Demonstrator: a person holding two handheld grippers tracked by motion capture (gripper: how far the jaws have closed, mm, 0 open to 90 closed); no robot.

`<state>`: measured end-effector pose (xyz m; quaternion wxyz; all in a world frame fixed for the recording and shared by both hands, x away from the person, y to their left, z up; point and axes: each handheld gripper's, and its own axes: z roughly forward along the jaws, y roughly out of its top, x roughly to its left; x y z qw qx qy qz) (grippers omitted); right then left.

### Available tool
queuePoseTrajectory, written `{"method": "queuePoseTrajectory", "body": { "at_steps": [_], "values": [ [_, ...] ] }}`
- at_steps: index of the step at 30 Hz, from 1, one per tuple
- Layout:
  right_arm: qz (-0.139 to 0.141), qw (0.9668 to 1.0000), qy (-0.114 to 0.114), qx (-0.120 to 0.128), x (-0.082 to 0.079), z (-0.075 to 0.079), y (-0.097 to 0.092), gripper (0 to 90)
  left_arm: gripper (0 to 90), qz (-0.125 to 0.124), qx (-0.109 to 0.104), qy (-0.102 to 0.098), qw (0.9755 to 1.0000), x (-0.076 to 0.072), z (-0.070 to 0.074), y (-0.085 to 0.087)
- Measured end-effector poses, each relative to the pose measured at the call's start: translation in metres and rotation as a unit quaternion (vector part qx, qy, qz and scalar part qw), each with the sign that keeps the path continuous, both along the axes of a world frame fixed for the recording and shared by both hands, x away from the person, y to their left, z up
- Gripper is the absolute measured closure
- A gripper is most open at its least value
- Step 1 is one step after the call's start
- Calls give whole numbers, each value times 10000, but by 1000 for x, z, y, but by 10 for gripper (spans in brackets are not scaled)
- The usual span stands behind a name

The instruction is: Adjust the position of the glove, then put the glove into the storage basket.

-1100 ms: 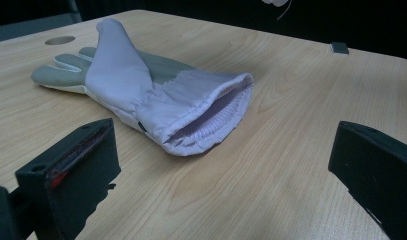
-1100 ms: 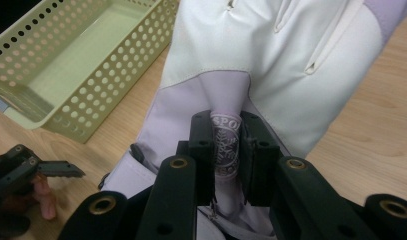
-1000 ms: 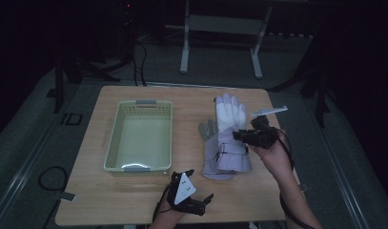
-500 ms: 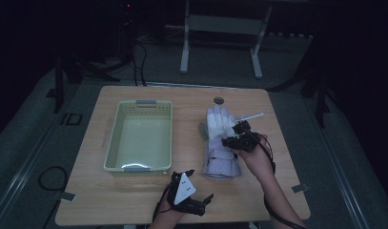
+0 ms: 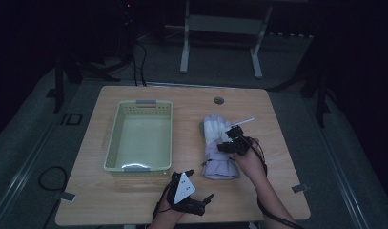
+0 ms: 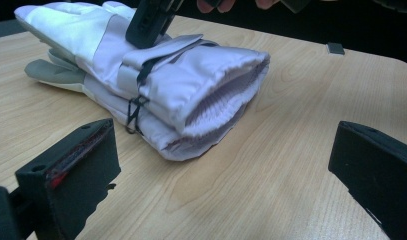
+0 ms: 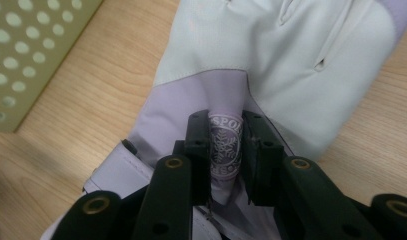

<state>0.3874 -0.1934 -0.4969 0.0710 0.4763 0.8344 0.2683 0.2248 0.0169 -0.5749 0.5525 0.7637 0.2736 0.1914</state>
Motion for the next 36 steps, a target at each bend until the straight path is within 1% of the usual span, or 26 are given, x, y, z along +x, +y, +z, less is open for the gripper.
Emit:
{"method": "queuePoseTrajectory", "body": {
  "at_steps": [1, 3, 4, 5, 6, 7, 9, 10, 12, 13, 16, 17, 18, 20, 21, 22, 23, 24, 25, 28, 29, 30, 31, 33, 35, 36],
  "values": [
    [0, 10000, 0, 0, 0, 0, 0, 727, 1, -6, -4, 9, 10000, 0, 0, 0],
    [104, 9999, -46, 7, 0, 0, 0, 680, 1, -1, -9, 13, 10000, 0, 0, 0],
    [240, 9996, -101, 95, 1, 1, -2, 628, 0, 0, -6, 9, 10000, 0, 0, 0],
    [240, 9996, -101, 95, 1, 1, -2, 628, 0, -4, -11, 10, 10000, 0, 0, 0],
    [359, 9991, -183, 93, 1, 2, -3, 600, 1, -4, -7, 10, 10000, 0, 0, 0],
    [606, 9976, -316, 106, -1, 3, -5, 507, 1, -3, -10, 15, 10000, 0, 0, 0],
    [606, 9976, -316, 106, -1, 3, -5, 507, 1, -5, -22, 22, 10000, 0, 0, 0],
    [652, 9972, -333, 142, -1, 5, -7, 467, 1, -6, -42, 48, 10000, 0, 0, 0],
    [911, 9942, -451, 361, -4, 11, -15, 267, 1, -2, -18, 72, 10000, 1, 0, 0],
    [911, 9942, -451, 361, -4, 11, -15, 267, 1, 28, -10, 94, 10000, 2, 0, 0],
    [981, 9929, -444, 513, -5, 13, -20, 223, 1, 124, -45, 140, 9998, 2, 0, 1],
    [1067, 9907, -603, 590, -8, 15, -24, 123, 1, 152, -70, 163, 9997, 2, 0, 1],
    [1154, 9898, -656, 525, -11, 16, -27, 130, 1, 164, -73, 166, 9997, 2, 0, 1],
    [1281, 9877, -713, 539, -14, 16, -29, 125, 0, 181, -82, 174, 9997, 2, 0, 1],
    [1342, 9863, -817, 507, -16, 16, -31, 126, 1, 199, -126, 170, 9996, 2, 0, 1],
    [1342, 9863, -817, 507, -16, 16, -31, 126, 1, 199, -126, 170, 9996, 2, 0, 1],
    [1356, 9837, -1098, 441, -20, 18, -34, 141, 1, 214, -119, 205, 9995, 3, 0, 1],
    [1384, 9824, -1175, 437, -22, 20, -37, 141, 1, 207, -140, 198, 9995, 2, 0, 1],
    [1397, 9815, -1231, 454, -24, 21, -40, 141, 1, 209, -155, 184, 9995, 2, 0, 1],
    [1408, 9807, -1271, 466, -25, 22, -42, 142, 1, 209, -155, 184, 9995, 2, 0, 1],
    [1408, 9807, -1271, 466, -25, 22, -42, 142, 1, 29, -131, 213, 9997, 1, 0, -1],
    [1597, 9753, -1451, 482, -28, 26, -54, 197, 1, -30, -18, 190, 9998, 1, 1, -3],
    [1636, 9749, -1433, 484, -29, 28, -57, 200, 1, -89, 86, 215, 9997, 0, 2, -5],
    [1681, 9726, -1529, 491, -31, 29, -63, 203, 1, -323, 75, 289, 9990, -1, 2, -7],
    [1692, 9721, -1564, 444, -33, 30, -67, 201, 1, -450, 135, 235, 9986, -4, 4, -11],
    [1691, 9722, -1560, 427, -33, 30, -69, 196, 1, -450, 170, 188, 9987, -6, 6, -12]
  ]
}}
